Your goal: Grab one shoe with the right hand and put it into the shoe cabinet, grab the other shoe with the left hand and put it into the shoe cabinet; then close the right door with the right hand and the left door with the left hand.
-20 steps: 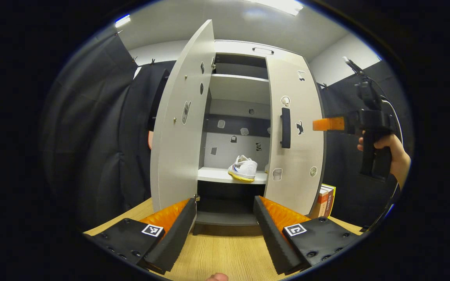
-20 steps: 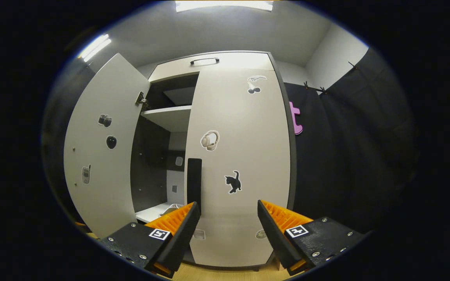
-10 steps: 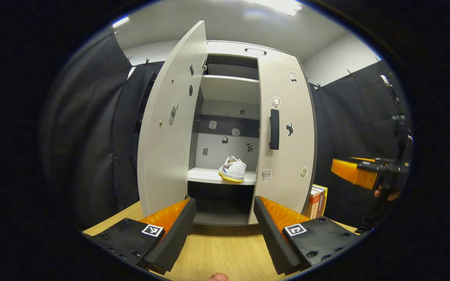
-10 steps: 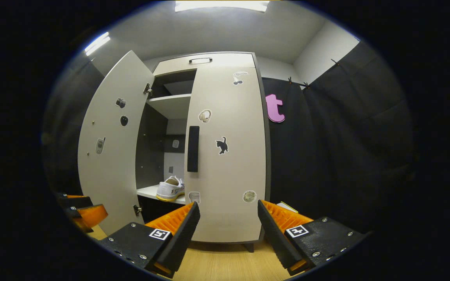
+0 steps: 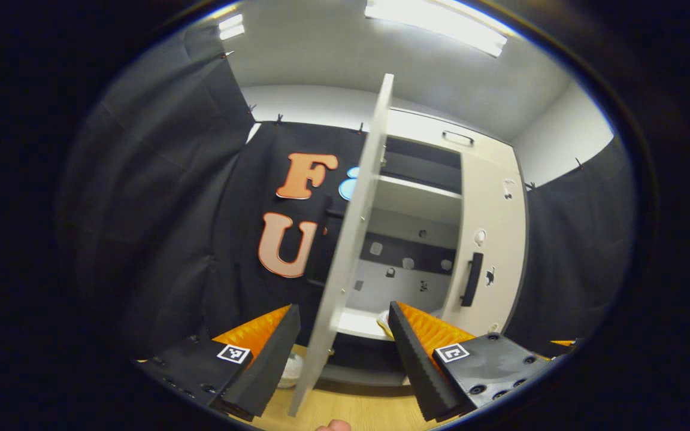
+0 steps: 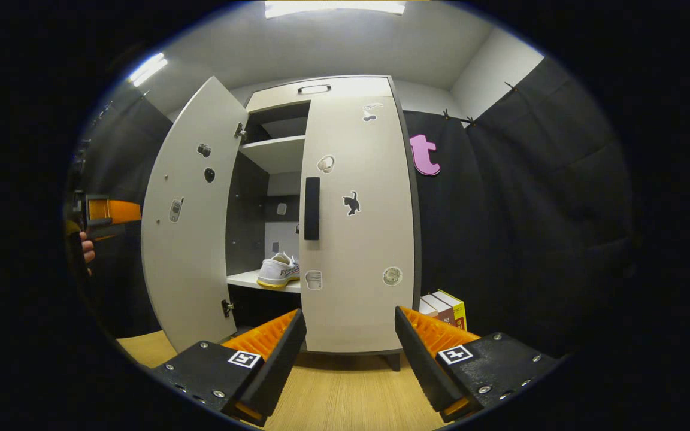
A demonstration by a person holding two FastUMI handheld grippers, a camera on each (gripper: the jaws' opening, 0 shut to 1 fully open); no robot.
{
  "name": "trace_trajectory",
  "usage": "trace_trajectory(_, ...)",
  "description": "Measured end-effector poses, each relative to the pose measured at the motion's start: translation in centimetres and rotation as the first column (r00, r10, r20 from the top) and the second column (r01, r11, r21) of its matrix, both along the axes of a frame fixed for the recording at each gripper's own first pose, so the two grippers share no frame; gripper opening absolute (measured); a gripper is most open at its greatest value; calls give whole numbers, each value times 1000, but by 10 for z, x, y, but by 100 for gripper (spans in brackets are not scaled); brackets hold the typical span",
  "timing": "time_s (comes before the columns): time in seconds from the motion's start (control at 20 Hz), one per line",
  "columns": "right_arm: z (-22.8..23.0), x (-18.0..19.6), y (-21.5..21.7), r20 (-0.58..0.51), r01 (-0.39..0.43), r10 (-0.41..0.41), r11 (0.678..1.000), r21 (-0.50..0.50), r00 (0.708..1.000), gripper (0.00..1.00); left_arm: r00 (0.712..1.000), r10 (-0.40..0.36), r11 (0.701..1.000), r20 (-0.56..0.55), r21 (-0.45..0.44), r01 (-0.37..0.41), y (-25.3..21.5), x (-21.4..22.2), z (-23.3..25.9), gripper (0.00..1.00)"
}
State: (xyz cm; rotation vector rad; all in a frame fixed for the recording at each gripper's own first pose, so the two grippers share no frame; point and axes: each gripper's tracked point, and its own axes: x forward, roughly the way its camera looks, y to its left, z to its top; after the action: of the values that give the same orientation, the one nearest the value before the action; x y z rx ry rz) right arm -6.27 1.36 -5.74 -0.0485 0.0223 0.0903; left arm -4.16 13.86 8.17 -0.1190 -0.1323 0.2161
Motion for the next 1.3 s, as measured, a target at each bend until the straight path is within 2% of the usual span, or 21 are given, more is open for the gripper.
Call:
trace_trajectory(0.1, 0, 3, 7, 0, -18, 18, 1000, 9, 1000, 92, 998, 65, 998, -13, 17, -64, 44, 19, 15, 99)
trace_trajectory(0.15, 1, 4, 9, 2, -25, 24, 1000, 8, 1000, 92, 996, 90, 996, -20, 16, -89, 61, 30, 18, 96)
trace_trajectory(0.2, 3, 4, 10, 7, -28, 28, 1000, 8, 1000, 92, 994, 107, 994, -30, 15, -107, 77, 41, 18, 99)
trace_trajectory(0.3, 5, 6, 8, 12, -27, 27, 1000, 1, 1000, 92, 990, 129, 992, -54, 26, -127, 96, 62, 9, 96)
trace_trajectory(0.4, 6, 8, 4, 10, -20, 20, 1000, -4, 1000, 92, 987, 137, 990, -79, 25, -136, 105, 78, 1, 96)
trace_trajectory(0.55, 7, 12, -3, 11, -6, 6, 1000, -3, 1000, 92, 987, 150, 988, -62, 43, -148, 102, 77, 1, 96)
trace_trajectory(0.6, 6, 13, -4, 7, -3, 3, 1000, 1, 1000, 92, 986, 154, 987, -59, 57, -151, 98, 76, 3, 99)
trace_trajectory(0.7, 4, 16, -4, -3, -8, 8, 1000, 12, 1000, 92, 987, 151, 985, -62, 89, -145, 89, 76, 3, 92)
trace_trajectory(0.75, 3, 18, -3, -9, -13, 14, 1000, 16, 1000, 92, 988, 137, 987, -64, 97, -131, 85, 77, 4, 95)
trace_trajectory(0.85, 2, 22, -1, -13, -26, 26, 999, 23, 1000, 92, 993, 91, 993, -70, 83, -85, 66, 81, 1, 95)
trace_trajectory(0.9, 3, 23, 1, -11, -30, 30, 999, 27, 999, 92, 996, 62, 996, -70, 70, -57, 55, 84, 1, 90)
trace_trajectory(0.95, 5, 25, 2, -7, -34, 34, 999, 28, 999, 92, 997, 29, 998, -69, 58, -25, 44, 89, 0, 94)
trace_trajectory(1.0, 5, 24, 1, -5, -34, 34, 999, 26, 999, 92, 997, -4, 999, -72, 48, 7, 32, 94, -1, 94)
trace_trajectory(1.1, 7, 24, -3, -1, -24, 24, 1000, 15, 1000, 92, 995, -63, 997, -76, 35, 66, 6, 99, -6, 94)
trace_trajectory(1.15, 9, 23, -6, 4, -16, 16, 1000, 13, 1000, 92, 993, -93, 995, -78, 30, 96, -7, 103, -7, 90)
trace_trajectory(1.25, 12, 21, -11, 8, 0, 0, 1000, 17, 1000, 92, 988, -136, 990, -75, 30, 139, -27, 114, -8, 99)
trace_trajectory(1.3, 14, 20, -15, 13, 11, -11, 1000, 19, 1000, 92, 985, -156, 987, -76, 34, 159, -35, 121, -8, 99)
